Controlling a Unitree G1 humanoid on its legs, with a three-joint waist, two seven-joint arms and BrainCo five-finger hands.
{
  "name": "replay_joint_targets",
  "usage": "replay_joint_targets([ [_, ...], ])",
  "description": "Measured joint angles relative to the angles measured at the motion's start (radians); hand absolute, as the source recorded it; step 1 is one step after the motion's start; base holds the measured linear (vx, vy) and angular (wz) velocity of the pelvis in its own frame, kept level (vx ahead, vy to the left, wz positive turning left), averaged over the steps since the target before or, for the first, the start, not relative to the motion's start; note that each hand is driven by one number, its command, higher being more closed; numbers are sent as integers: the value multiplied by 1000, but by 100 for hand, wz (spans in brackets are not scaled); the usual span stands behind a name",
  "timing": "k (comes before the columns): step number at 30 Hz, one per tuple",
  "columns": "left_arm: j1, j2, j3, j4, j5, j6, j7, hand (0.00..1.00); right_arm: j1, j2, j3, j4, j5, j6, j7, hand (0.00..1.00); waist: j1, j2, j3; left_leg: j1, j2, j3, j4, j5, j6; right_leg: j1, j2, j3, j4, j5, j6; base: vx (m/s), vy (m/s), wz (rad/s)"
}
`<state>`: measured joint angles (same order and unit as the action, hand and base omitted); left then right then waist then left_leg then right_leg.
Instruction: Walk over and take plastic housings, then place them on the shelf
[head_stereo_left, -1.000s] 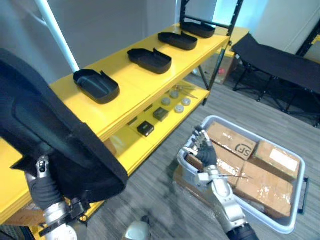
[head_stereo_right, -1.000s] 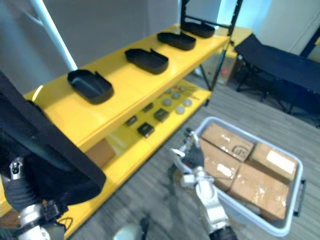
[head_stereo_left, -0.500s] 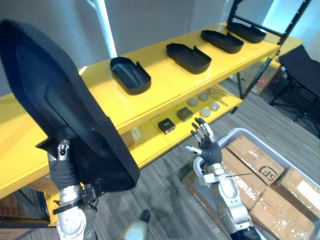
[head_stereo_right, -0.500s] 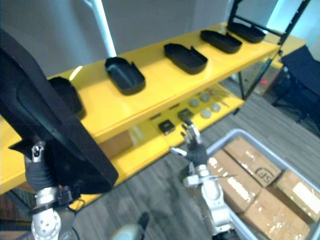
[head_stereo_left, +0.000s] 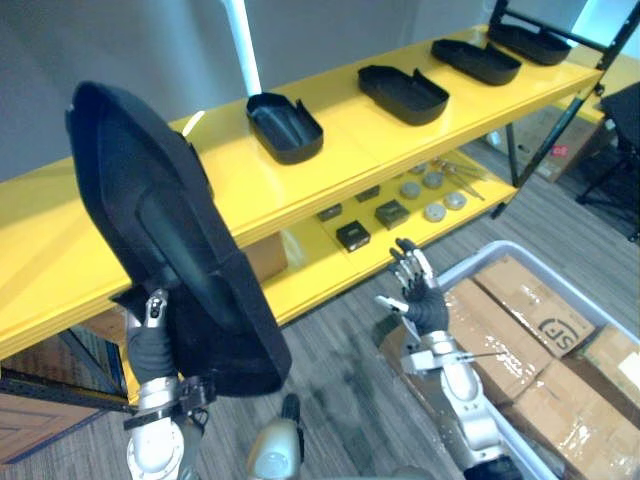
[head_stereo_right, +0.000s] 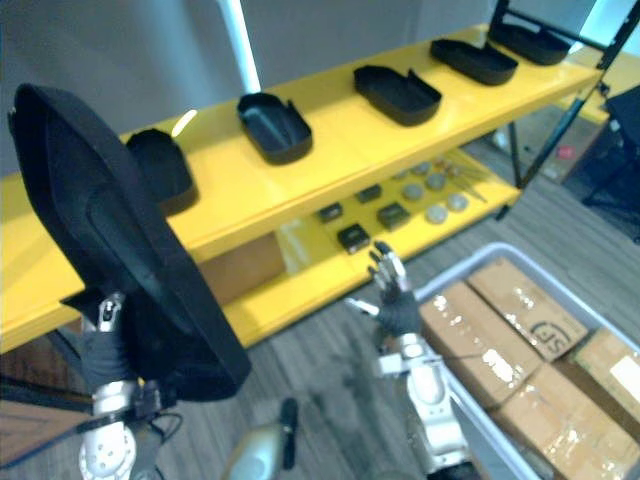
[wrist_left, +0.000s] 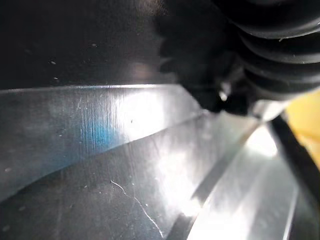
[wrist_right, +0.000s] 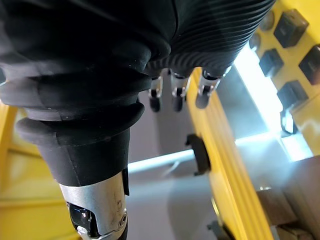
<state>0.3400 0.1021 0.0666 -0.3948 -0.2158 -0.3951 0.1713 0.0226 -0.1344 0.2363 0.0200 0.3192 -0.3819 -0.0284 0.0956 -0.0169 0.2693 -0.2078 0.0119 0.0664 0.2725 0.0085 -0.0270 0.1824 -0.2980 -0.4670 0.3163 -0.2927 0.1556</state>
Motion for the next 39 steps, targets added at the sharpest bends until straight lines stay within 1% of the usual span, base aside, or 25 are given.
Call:
replay_joint_targets([
  [2, -42, 8, 3, 1, 31, 1, 1, 100, -9, 11, -3, 17, -17, -5, -24, 0, 0, -21, 5, -1, -33, 6, 45, -50, 17, 15, -36, 5, 53, 9, 7, 211, 140, 25],
  [4, -83, 11, 1, 2, 60, 9, -3, 100, -7, 20, -11, 38, -20, -5, -39, 0, -5, -23, 5, 18, -57, -11, 55, -69, 30, -51, -79, 72, 234, 58, -66, 214, 177, 32],
  [5, -93, 19, 6, -3, 76, 10, -3, 100, -9, 24, -11, 40, -21, -5, -37, 0, -4, -23, 6, 53, -62, -16, 29, -81, 46, -112, -94, 130, 357, 143, -107, 233, 154, 11],
  [6, -95, 38, 10, -12, 82, 11, 0, 100, -10, 33, -15, 40, -29, -6, -35, 0, -12, -26, 4, 101, -56, -33, -16, -78, 53, -172, -95, 192, 457, 203, -103, 245, 110, 12],
  [7, -96, 53, 9, -15, 87, 12, 3, 100, -9, 45, -16, 39, -43, -7, -33, 0, -19, -23, 4, 118, -53, -41, -35, -76, 57, -194, -79, 211, 485, 171, -99, 305, 46, 31],
  [8, -116, 75, 12, -16, 99, 21, 7, 100, -9, 55, -16, 31, -68, -11, -15, 0, -35, -27, 0, 154, -39, -67, -73, -73, 62, -232, -15, 236, 463, 88, -104, 232, 10, 42],
  [9, -128, 85, 10, -15, 99, 27, 9, 100, -8, 54, -18, 23, -80, -12, -3, 0, -44, -27, -5, 161, -33, -81, -89, -72, 62, -254, 32, 248, 392, 60, -107, 256, 4, 46],
  [10, -136, 89, 10, -15, 98, 28, 10, 100, -7, 53, -20, 14, -80, -12, 9, 0, -52, -31, -11, 161, -29, -89, -97, -71, 60, -267, 62, 259, 334, 51, -116, 152, -16, 43],
  [12, -181, 92, 1, 3, 97, 32, 16, 100, 14, 41, -36, -58, -78, -15, 37, 0, -76, -37, -15, 157, -32, -140, -103, -66, 47, -294, 160, 351, 105, 62, -109, 187, -77, 68],
  [13, -188, 92, -3, 7, 97, 35, 19, 100, 17, 36, -40, -70, -78, -14, 43, 0, -83, -46, -21, 156, -37, -153, -103, -68, 44, -292, 171, 367, 57, 79, -104, 190, -117, 77],
  [14, -192, 94, -5, 8, 97, 43, 21, 100, 17, 28, -48, -90, -76, -14, 55, 0, -86, -59, -28, 152, -60, -169, -104, -74, 34, -288, 174, 378, -18, 164, -126, 240, -188, 63],
  [15, -193, 80, -12, 26, 99, 50, 24, 100, 8, 8, -56, -91, -67, -14, 69, 0, -86, -53, -41, 148, -66, -188, -100, -84, 21, -275, 173, 377, -50, 200, -84, 248, -175, 59],
  [16, -181, 73, -27, 37, 99, 66, 30, 100, 6, -18, -57, -91, -52, -14, 77, 0, -81, -22, -62, 132, -48, -194, -95, -91, 11, -253, 191, 355, -105, 217, -92, 210, -146, 36],
  [18, -171, 73, -39, 39, 100, 72, 43, 100, -6, -37, -56, -92, -36, -14, 95, 0, -75, 2, -74, 119, -34, -192, -93, -91, 10, -238, 206, 339, -146, 231, -99, 154, -86, 23],
  [21, -164, 34, -43, 39, 101, 75, 50, 100, -23, -43, -56, -92, -13, -11, 114, 0, -75, 10, -76, 129, -24, -191, -89, -87, 2, -191, 218, 316, -173, 231, -103, 106, -69, 30],
  [24, -150, 16, -44, 40, 105, 75, 47, 100, -27, -40, -58, -93, 26, -5, 113, 0, -78, 14, -76, 138, -28, -142, -97, -68, -28, -131, 208, 256, -212, 230, -105, 66, -32, 67],
  [25, -151, 3, -46, 40, 105, 74, 35, 100, -20, -33, -77, -93, 31, -2, 108, 0, -86, 22, -75, 138, -17, -50, -123, -77, -40, -100, 199, 201, -231, 230, -105, 1, 4, 125],
  [26, -152, -2, -48, 42, 104, 72, 17, 100, -8, -30, -99, -94, 31, 5, 95, 0, -87, 37, -77, 140, 30, 98, -133, -111, -8, -72, 203, 137, -239, 229, -106, -15, 1, 131],
  [28, -143, -4, -48, 42, 103, 69, -1, 100, 16, -28, -125, -99, 29, 7, 90, 0, -95, 49, -84, 142, 92, 285, -133, -115, -10, -51, 186, 69, -232, 227, -106, 38, 56, 135],
  [29, -143, -3, -49, 42, 103, 69, -6, 100, 16, -33, -132, -97, 28, 7, 90, 0, -99, 56, -85, 142, 102, 332, -133, -106, 2, -55, 170, 50, -199, 205, -100, 80, 111, 126],
  [31, -142, -1, -49, 43, 96, 70, -7, 100, 10, -35, -137, -89, 20, 5, 92, 0, -97, 62, -87, 142, 80, 307, -132, -32, 18, -71, 137, 57, -116, 137, -83, 47, 104, 81],
  [33, -111, 0, -49, 44, 58, 71, -8, 100, 7, -24, -135, -70, 21, 3, 97, 0, -92, 38, -95, 163, 27, 273, -157, -17, 22, -90, 80, 97, -23, 60, -91, 17, 109, 65],
  [37, -49, 0, -46, 44, 26, 72, -28, 100, -26, -18, -135, -69, 26, 3, 94, 0, -83, 24, -102, 121, 15, 240, -129, 1, 12, -125, 61, 126, 5, 34, -65, 7, 3, 15],
  [38, -43, -5, -56, 45, 26, 72, -38, 100, -42, -18, -134, -66, 34, 3, 94, 0, -83, 20, -101, 80, 11, 190, -84, 16, -11, -138, 47, 132, 1, 39, -53, -28, 10, -9],
  [39, -40, -7, -72, 45, 31, 72, -49, 100, -57, -15, -124, -51, 40, 3, 94, 0, -82, 14, -93, 46, 28, 150, -13, 1, -3, -141, 31, 141, 0, 49, -47, -30, 25, -20],
])
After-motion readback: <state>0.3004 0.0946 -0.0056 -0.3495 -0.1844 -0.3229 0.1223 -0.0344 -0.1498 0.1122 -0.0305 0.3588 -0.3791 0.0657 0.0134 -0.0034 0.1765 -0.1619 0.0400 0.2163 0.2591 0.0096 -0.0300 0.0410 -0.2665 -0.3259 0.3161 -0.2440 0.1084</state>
